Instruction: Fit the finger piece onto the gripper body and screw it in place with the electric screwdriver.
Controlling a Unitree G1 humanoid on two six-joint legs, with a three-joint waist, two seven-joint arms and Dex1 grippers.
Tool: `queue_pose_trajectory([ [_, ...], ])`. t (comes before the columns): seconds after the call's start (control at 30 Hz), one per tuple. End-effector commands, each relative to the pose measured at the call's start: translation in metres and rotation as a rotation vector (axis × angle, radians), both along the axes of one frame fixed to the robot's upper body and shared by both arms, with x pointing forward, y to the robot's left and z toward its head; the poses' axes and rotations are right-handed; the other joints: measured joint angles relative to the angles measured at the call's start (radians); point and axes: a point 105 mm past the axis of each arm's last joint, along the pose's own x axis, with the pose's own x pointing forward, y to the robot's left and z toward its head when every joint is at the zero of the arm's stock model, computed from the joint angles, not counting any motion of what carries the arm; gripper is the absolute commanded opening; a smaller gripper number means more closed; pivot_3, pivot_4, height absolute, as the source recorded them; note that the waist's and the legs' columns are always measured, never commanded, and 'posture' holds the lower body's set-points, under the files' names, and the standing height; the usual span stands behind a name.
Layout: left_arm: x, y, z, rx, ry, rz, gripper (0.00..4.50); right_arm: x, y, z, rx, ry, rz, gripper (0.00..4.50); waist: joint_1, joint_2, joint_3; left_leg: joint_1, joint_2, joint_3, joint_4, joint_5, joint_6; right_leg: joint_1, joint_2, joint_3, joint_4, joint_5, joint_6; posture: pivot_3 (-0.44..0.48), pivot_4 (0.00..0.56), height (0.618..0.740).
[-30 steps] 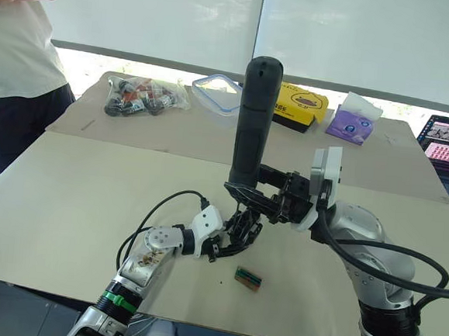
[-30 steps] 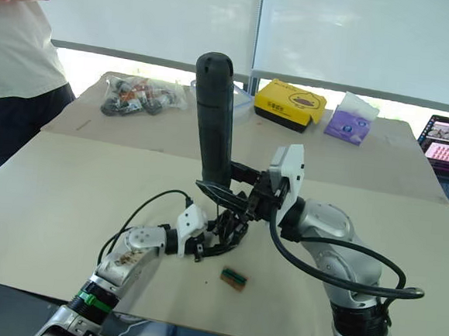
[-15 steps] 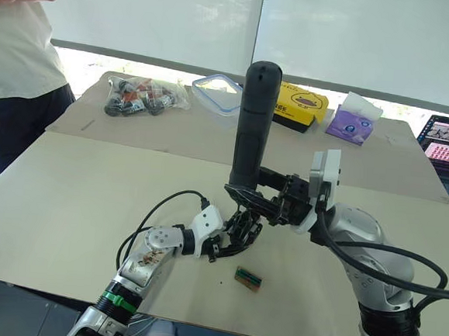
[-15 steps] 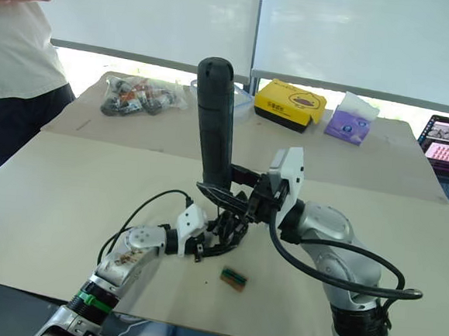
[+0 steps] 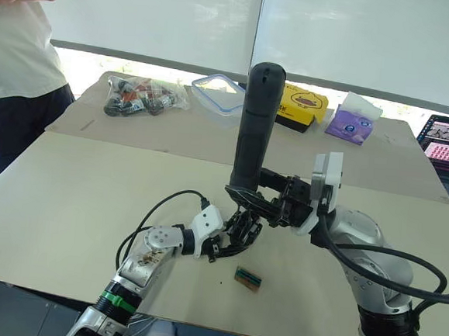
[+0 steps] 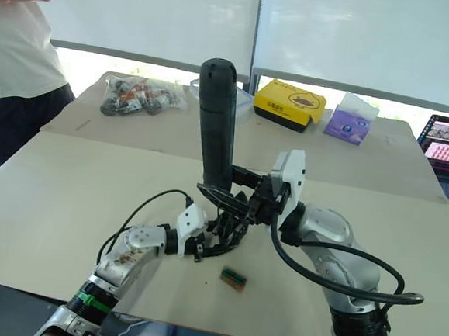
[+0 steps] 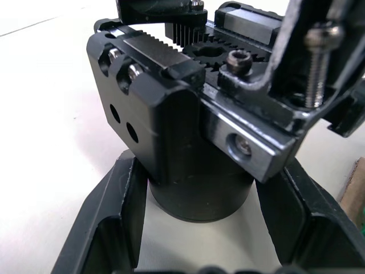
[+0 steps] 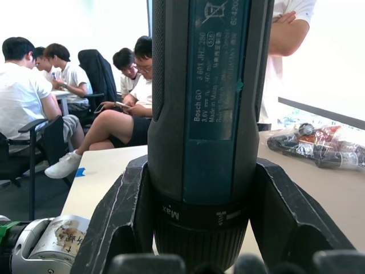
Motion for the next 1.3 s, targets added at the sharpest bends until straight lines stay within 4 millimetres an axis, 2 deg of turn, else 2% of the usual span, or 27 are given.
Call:
queue_pose_trajectory([
  [0.03, -0.014, -0.0061, -0.0199, 0.042, 0.085, -0.049, 2.29, -0.0097, -0.0006, 0.0167, 0.025, -0.098, 0.02, 1.92, 0.0, 0.0, 0.0, 0.0, 0.0, 0.0, 0.0, 0.0, 0.0, 0.0, 0.0, 0.0, 0.0, 0.0, 0.0, 0.0, 0.15, 0.74],
  [1.3, -0.0142, -0.0068, -0.0222, 0.04, 0.097, -0.053, 2.29, -0.0092, 0.0001, 0.0199, -0.001, -0.131, 0.022, 1.92, 0.001, 0.0, 0.0, 0.0, 0.0, 0.0, 0.0, 0.0, -0.001, 0.0, 0.0, 0.0, 0.0, 0.0, 0.0, 0.0, 0.15, 0.74],
])
